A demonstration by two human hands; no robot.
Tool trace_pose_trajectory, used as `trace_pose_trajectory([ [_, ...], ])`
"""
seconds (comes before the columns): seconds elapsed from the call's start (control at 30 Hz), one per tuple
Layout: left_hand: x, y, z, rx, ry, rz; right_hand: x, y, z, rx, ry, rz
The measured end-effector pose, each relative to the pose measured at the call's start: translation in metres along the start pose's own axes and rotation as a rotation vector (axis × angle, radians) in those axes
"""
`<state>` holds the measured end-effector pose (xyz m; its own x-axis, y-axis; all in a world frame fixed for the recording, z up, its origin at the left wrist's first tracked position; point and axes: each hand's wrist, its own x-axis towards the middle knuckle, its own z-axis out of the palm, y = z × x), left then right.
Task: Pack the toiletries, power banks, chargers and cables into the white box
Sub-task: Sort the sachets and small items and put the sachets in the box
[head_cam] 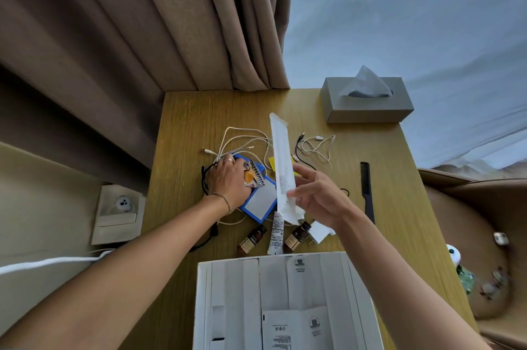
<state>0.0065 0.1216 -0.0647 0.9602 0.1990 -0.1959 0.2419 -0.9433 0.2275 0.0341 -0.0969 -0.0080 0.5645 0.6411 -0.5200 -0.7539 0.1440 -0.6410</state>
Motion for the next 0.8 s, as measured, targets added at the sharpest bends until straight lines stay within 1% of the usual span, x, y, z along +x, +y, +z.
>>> trace_pose_trajectory([
  [0.07,-0.001,0.002,-0.004,-0.045,0.023,0.006,-0.005,0.002,0.001,-0.056,-0.057,0.012],
  [0.13,-0.004,0.006,-0.011,-0.098,0.044,0.020,-0.010,0.002,0.002,-0.074,-0.060,0.020],
  [0.2,-0.009,0.011,-0.019,-0.157,0.051,0.018,-0.016,0.002,0.005,-0.134,0.015,0.018],
  [0.27,-0.016,0.015,-0.027,-0.219,0.060,0.001,-0.025,0.003,0.009,-0.257,0.101,0.001],
  [0.33,-0.026,0.019,-0.034,-0.299,0.082,-0.015,-0.035,0.005,0.012,-0.320,0.148,-0.012],
  [0.5,-0.061,0.031,-0.051,-0.478,0.125,-0.039,-0.067,0.007,0.013,-0.303,0.220,-0.063],
  [0.63,-0.095,0.043,-0.062,-0.615,0.149,-0.065,-0.095,0.006,0.014,-0.259,0.222,-0.070],
  [0.8,-0.132,0.056,-0.063,-0.804,0.136,-0.146,-0.121,0.016,0.009,-0.292,0.250,-0.060],
])
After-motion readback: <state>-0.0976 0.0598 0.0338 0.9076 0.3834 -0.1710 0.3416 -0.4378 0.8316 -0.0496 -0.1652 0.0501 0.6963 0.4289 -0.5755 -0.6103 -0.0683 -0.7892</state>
